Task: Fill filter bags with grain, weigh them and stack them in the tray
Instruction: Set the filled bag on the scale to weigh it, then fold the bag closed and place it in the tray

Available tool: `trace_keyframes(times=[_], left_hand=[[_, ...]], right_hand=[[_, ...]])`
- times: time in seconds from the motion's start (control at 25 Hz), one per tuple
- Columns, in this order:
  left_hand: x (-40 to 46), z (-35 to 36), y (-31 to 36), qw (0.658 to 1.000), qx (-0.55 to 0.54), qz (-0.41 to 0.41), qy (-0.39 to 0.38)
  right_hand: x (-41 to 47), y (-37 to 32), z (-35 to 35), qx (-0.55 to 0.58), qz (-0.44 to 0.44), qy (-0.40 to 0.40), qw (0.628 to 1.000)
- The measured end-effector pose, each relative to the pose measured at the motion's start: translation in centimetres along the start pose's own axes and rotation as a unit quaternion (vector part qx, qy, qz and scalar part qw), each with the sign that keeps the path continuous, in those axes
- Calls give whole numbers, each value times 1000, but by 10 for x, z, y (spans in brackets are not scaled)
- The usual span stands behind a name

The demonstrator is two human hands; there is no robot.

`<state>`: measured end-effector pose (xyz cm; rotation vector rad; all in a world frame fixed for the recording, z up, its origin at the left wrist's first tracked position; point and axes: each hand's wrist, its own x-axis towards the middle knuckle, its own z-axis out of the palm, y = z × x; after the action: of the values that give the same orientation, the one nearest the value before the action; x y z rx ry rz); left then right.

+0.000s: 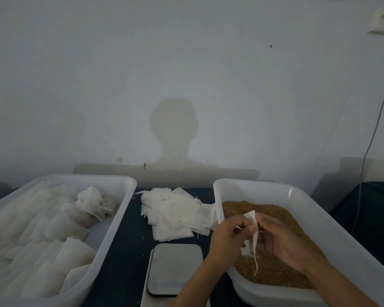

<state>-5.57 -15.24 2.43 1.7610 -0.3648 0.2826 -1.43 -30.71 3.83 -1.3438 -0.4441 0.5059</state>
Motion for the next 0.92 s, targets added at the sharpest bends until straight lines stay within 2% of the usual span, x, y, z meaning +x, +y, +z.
trace_keyframes(times=[0.16,0.28,0.4,0.48,0.52,0.6,0.68,0.72,0.76,0.84,0.88,0.92], left_hand=[[-2,4,-2,999,40,15,25],[1,3,-6,995,87,14,46],[6,4,-6,988,150,2,43],[9,6,-4,982,186,22,19],[10,8,-3,976,213,41,-6],[11,11,-2,958,271,71,-54],[11,12,-3,945,312,60,-80],[10,13,-4,937,334,49,-88],[10,14,-5,930,353,37,-95],[8,16,-6,920,375,24,-108],[8,16,-6,917,383,22,-114],[8,16,-6,913,389,20,-121]], right_hand=[[-1,0,0,-16,2,-2,1000],[-4,2,2,-107,-29,68,992],[-3,3,0,-284,-76,213,932],[-1,6,-2,-387,-64,248,886],[-1,7,-2,-416,-44,248,874],[-2,6,-6,-390,12,236,890],[-5,0,-14,-372,49,244,895],[-7,-4,-25,-426,64,250,867],[-12,-6,-41,-520,97,241,813],[-24,-6,-67,-688,200,184,672],[-29,-2,-78,-729,234,153,625],[-33,3,-86,-747,249,136,601]])
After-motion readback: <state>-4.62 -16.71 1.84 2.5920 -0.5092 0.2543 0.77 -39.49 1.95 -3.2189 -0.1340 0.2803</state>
